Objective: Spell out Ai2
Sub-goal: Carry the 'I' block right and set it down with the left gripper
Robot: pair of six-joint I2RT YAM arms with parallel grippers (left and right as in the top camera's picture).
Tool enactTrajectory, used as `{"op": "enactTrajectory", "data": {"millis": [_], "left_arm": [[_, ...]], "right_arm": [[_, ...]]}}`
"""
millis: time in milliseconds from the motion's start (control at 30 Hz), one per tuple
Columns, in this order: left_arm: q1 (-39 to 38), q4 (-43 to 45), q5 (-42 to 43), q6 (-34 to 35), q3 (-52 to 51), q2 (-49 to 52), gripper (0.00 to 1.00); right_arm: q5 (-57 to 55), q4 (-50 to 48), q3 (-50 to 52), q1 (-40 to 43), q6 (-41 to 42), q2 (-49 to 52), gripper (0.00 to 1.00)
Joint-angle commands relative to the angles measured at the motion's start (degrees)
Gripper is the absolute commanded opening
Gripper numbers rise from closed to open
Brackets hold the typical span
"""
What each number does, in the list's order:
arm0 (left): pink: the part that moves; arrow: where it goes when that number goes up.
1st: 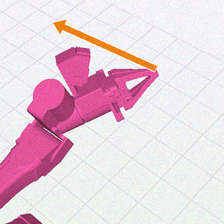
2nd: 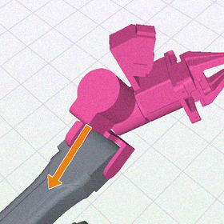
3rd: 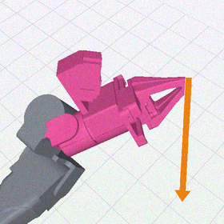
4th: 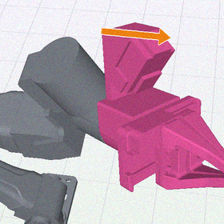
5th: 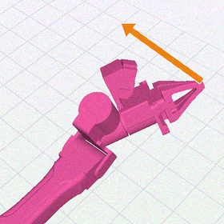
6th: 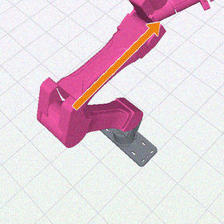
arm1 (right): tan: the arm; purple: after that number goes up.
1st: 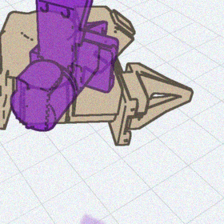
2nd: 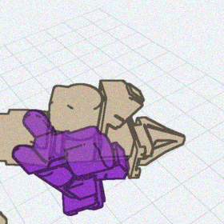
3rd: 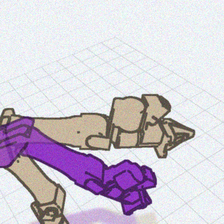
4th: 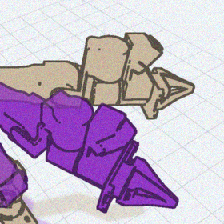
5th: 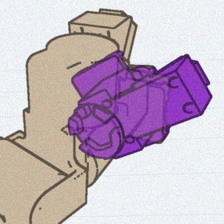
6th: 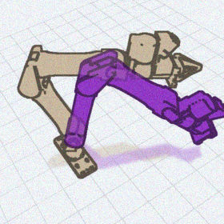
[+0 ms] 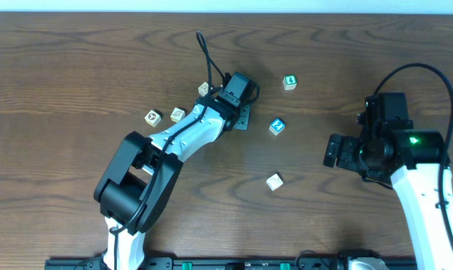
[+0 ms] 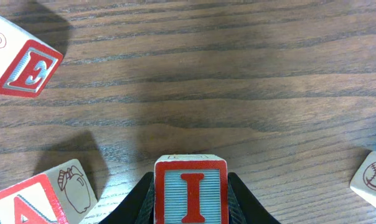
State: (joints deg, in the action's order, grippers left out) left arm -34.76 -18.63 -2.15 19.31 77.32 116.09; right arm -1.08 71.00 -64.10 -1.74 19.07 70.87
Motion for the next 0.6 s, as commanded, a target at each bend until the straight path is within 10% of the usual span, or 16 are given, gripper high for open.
{"op": "enactTrajectory", "data": {"millis": [0,567], "left_arm": [[0.11,0.35,-1.27,0.02,-0.35,0.81,0.27],[0.11,0.35,-1.25,0.02,-0.35,0.81,0.4]], "right_arm": [[-0.39,0.17,0.15,-0.39,0.44,0.0,0.99],[-0.39,0.17,0.15,-0.39,0.44,0.0,0.99]]}}
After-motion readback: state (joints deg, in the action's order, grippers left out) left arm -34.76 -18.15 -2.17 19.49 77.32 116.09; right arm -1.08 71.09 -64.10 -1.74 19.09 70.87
